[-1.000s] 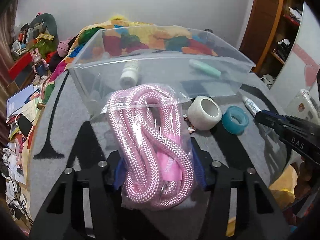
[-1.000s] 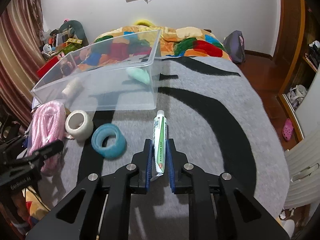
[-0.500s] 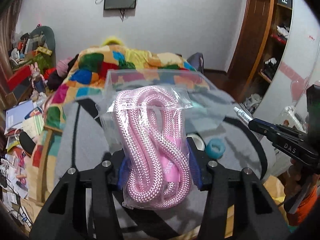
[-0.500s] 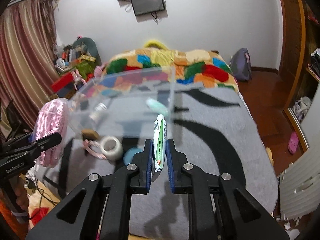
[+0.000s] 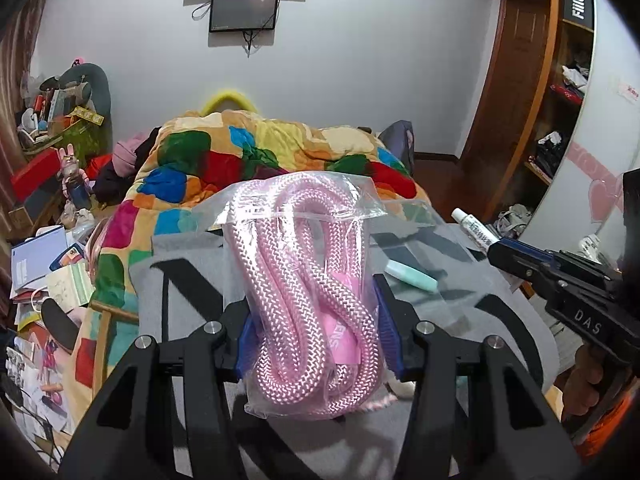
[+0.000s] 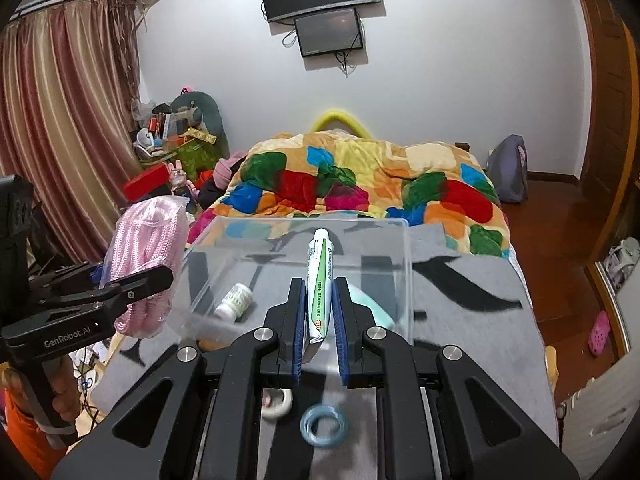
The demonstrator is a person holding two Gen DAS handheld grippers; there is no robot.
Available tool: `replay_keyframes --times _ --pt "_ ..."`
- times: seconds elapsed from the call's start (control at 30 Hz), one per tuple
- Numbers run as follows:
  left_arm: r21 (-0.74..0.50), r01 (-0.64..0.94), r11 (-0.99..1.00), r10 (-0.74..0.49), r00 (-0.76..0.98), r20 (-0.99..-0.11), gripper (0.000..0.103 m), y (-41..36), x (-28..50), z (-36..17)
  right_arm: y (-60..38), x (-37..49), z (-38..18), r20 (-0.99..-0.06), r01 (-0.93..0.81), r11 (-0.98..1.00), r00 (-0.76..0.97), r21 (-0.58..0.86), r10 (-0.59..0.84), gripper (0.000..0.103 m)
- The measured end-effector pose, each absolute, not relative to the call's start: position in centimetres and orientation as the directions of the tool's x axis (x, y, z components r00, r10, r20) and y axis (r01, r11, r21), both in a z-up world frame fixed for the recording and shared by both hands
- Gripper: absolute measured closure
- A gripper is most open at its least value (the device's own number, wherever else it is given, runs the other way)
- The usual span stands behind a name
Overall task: Organize objects
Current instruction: 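Lower the pink rope into the box with the left tool while the right tool drops the tube in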
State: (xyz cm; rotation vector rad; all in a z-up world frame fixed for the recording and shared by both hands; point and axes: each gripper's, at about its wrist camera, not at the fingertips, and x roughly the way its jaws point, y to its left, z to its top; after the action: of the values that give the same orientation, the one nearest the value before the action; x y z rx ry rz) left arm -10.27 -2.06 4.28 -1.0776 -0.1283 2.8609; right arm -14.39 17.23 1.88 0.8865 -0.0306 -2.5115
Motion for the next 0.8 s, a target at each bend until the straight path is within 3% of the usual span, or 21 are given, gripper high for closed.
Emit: replay_keyframes --times 0.47,0.8 --pt "-0.102 -0.071 -0.992 0.123 -0.652 -0.748 0.052 -0.7 -16.1 0.4 13.1 -20.2 -3.7 -0.745 0.453 -0.88 -0.535 0.145 -0.398 0.091" --pt "-0.058 -0.115 -0.992 0.117 -0.618 -0.778 0.053 1.1 -17.6 -0.4 12.6 -20.3 -4.8 -0.782 0.47 -0.878 -0.513 0.089 -0.354 0.089"
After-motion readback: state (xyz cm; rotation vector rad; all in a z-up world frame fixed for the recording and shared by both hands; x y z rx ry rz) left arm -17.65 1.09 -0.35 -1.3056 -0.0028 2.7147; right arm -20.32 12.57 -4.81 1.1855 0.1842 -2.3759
